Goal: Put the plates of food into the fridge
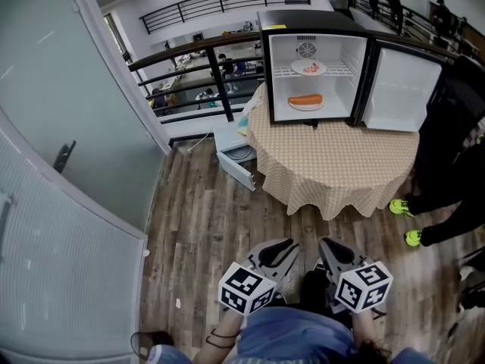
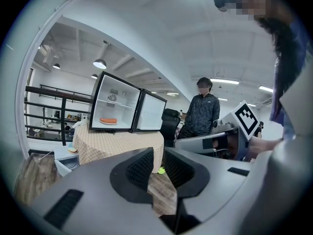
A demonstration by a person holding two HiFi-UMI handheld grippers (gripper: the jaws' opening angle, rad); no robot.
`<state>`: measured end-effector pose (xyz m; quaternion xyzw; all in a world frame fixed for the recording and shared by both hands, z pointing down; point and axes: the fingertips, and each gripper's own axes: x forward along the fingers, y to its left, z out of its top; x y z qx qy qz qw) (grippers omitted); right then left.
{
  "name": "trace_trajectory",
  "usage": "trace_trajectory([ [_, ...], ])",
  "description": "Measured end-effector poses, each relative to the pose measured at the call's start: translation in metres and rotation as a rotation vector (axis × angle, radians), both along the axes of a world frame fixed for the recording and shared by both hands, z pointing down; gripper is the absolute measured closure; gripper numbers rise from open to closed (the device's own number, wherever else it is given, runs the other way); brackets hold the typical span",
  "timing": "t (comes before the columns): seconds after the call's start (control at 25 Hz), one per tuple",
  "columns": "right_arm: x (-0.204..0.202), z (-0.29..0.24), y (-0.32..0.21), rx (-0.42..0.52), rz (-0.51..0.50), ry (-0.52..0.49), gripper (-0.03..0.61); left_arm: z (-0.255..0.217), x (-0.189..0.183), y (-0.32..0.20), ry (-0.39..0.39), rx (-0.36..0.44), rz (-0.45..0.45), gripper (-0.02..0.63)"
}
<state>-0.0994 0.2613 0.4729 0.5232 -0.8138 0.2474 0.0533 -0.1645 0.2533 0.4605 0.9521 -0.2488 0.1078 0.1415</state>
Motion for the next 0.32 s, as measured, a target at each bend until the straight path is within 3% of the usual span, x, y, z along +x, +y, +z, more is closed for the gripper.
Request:
trace_trajectory([
  [0.32,0.002,0.0004,-0.0041,0.008,-0.004,0.008,0.558,0.002,0.0022,-0.0021,0.001,0.002,0.0,0.541],
])
